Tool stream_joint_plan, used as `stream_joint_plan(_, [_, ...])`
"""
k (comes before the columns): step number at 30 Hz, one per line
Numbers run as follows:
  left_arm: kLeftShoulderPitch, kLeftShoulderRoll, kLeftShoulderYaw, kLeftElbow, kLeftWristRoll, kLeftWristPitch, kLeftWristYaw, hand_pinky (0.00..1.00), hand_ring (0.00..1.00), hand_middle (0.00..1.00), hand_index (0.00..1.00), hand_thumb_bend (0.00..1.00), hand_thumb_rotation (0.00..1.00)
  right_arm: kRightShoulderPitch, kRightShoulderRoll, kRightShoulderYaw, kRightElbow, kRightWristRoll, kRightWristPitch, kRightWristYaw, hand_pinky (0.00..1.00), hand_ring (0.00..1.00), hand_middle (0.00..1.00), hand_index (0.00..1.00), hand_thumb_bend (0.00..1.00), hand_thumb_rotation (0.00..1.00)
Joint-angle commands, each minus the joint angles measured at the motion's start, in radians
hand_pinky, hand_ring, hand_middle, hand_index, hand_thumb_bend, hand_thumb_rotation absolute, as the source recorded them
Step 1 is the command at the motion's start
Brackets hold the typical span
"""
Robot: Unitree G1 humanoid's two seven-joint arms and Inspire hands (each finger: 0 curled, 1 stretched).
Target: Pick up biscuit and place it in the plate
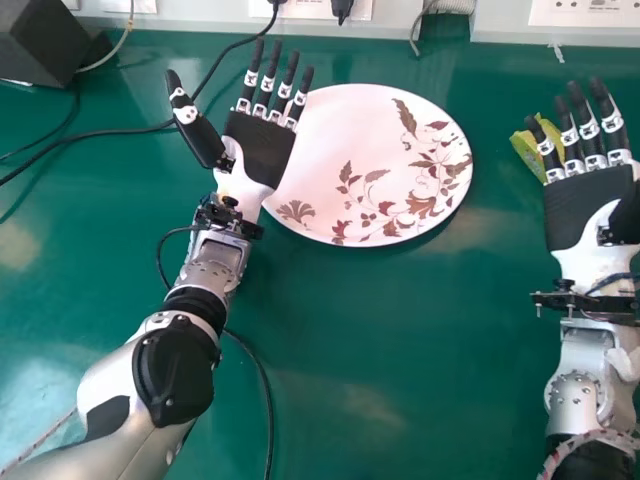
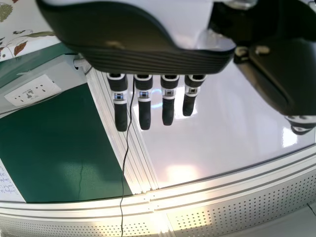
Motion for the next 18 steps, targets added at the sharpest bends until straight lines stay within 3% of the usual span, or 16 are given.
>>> stream_joint_plan(1, [0.019, -0.01, -0.008, 0.012, 0.004, 0.004, 0.005, 0.85, 0.91, 0.95, 1.0, 1.0, 0.53, 0.018, 0.008, -0.003, -0.013, 0.005, -0.013, -0.004, 0.81, 0.85, 0.89, 0.85, 0.92, 0.65])
stream_joint_plan(18, [0.02, -0.007, -0.008, 0.012, 0.003, 0.009, 0.006, 0.91, 0.91, 0.96, 1.0, 1.0, 0.51, 0.019, 0.017, 0.008, -0.059, 0.003, -0.027, -0.031, 0.82, 0.86, 0.9, 0.84, 0.91, 0.66])
